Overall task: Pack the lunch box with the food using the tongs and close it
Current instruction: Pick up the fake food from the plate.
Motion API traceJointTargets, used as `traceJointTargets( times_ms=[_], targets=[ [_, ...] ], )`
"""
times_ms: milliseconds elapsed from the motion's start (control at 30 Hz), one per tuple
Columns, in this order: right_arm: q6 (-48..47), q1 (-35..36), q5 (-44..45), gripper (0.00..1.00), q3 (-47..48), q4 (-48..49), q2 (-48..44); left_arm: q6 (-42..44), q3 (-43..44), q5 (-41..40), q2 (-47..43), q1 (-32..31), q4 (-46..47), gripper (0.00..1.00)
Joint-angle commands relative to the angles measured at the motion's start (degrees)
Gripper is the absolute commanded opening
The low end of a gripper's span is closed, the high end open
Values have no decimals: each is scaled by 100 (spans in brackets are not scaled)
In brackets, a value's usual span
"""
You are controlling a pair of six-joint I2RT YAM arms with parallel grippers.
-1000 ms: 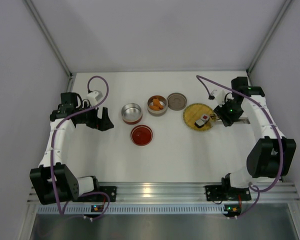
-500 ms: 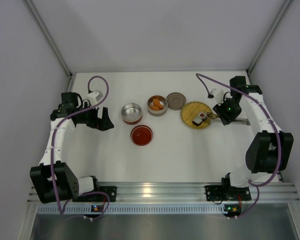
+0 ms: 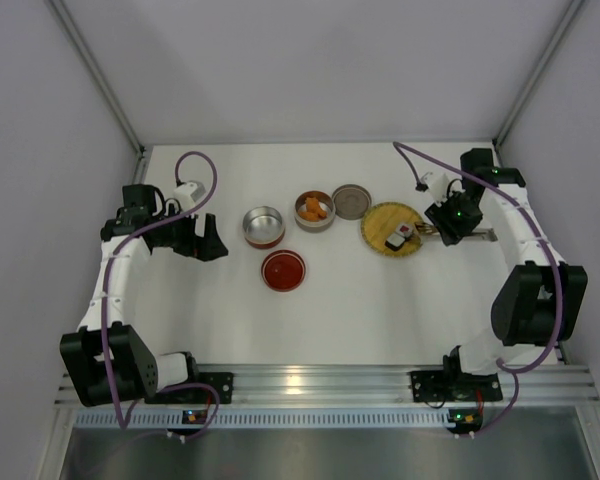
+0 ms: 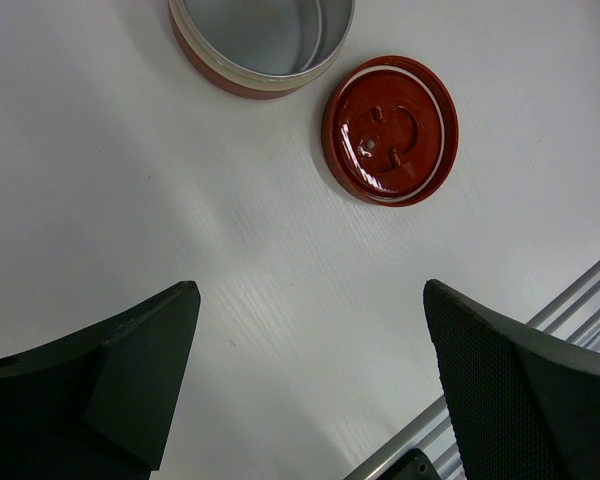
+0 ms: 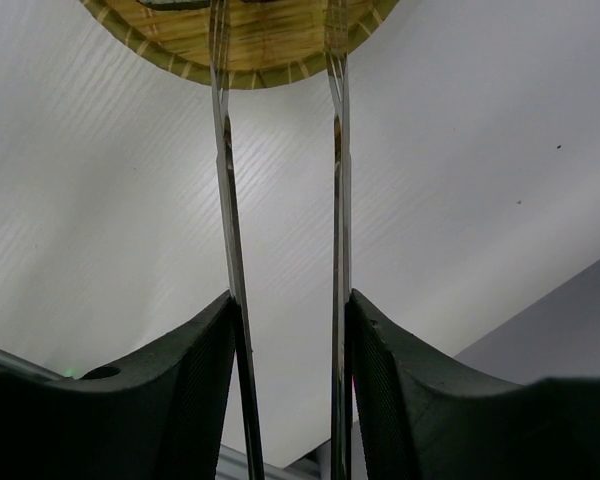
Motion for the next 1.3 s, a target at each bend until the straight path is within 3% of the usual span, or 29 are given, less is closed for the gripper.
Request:
traceJointTargets(
  times_ms=[0, 867, 1267],
  targets=[
    [50, 51, -218, 46, 243, 295, 46, 12, 76, 161, 62, 39, 157, 98],
    [191, 420, -271, 45, 498, 410, 486, 64, 49, 90, 123, 39, 192, 98],
    [287, 420, -367, 25, 1129, -29, 170, -41, 67, 117, 88, 30, 218, 98]
  ],
)
